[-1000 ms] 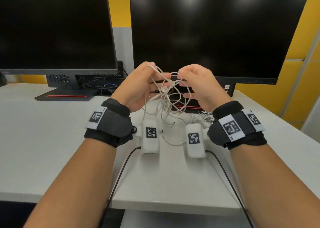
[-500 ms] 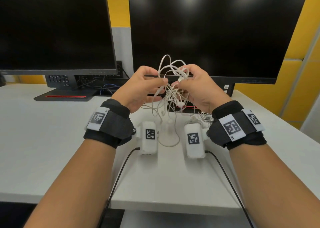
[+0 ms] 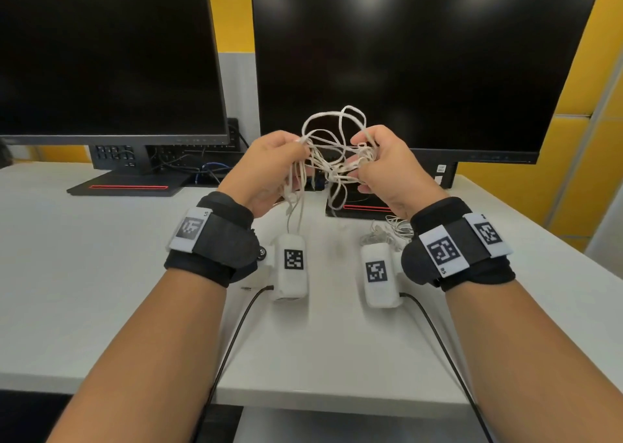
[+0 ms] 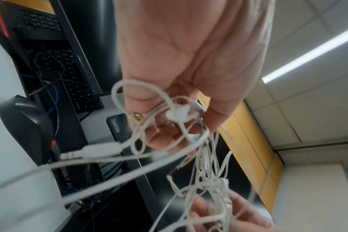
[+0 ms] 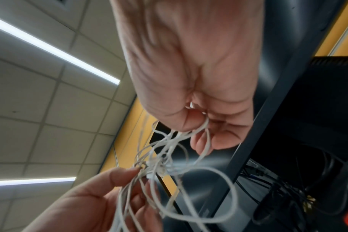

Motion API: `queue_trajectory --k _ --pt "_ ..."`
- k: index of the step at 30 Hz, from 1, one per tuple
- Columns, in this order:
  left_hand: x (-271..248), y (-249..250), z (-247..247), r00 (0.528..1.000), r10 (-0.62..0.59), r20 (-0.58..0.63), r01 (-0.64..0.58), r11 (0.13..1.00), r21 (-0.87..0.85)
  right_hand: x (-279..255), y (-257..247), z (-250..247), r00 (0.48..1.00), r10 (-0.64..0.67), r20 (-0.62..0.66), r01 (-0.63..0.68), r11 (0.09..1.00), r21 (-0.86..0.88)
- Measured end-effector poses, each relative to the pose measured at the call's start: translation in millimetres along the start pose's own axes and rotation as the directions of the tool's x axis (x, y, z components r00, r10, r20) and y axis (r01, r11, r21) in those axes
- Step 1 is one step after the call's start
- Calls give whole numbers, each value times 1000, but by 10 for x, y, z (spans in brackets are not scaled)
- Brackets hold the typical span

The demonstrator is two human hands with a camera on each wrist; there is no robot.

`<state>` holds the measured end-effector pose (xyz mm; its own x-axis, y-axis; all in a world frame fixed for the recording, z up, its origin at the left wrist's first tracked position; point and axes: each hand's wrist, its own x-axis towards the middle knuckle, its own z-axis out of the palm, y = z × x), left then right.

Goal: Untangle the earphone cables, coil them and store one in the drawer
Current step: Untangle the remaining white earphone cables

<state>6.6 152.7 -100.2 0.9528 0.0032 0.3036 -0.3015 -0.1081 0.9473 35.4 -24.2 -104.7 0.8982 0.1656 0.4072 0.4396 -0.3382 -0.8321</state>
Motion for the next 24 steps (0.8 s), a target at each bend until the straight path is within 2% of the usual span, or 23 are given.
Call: queue_trajectory --k 2,5,11,14,16,18,20,22,24 --pt "20 12 -24 997 -17 -82 8 994 -105 5 3 -15 1000 1 -11 -1 1000 -19" --pt "56 0 -42 976 -8 -218 -18 993 -114 15 7 -22 999 34 15 -33 997 -64" --pt "72 -10 -19 968 -25 -249 -29 977 -211 8 5 -37 985 125 118 -106 982 -155" --pt "61 -1 -8 978 -68 -198 -1 944 -330 4 -3 -20 996 53 64 -44 989 -139" --pt "54 -9 20 985 -48 -164 0 960 -280 -13 -43 -9 999 -44 -24 42 997 -58" --pt "36 -25 48 989 6 -147 -31 985 -172 -42 -96 13 996 -78 -46 79 997 7" --pt "34 -49 61 993 53 -103 -66 989 -130 -76 -120 50 997 -68 33 68 998 11" --pt "23 -52 67 994 101 -35 -104 988 -113 -80 -94 77 992 -50 113 57 997 -55" --pt "4 -44 74 991 133 0 -133 986 -98 -67 -69 87 992 -33 125 49 991 -129"
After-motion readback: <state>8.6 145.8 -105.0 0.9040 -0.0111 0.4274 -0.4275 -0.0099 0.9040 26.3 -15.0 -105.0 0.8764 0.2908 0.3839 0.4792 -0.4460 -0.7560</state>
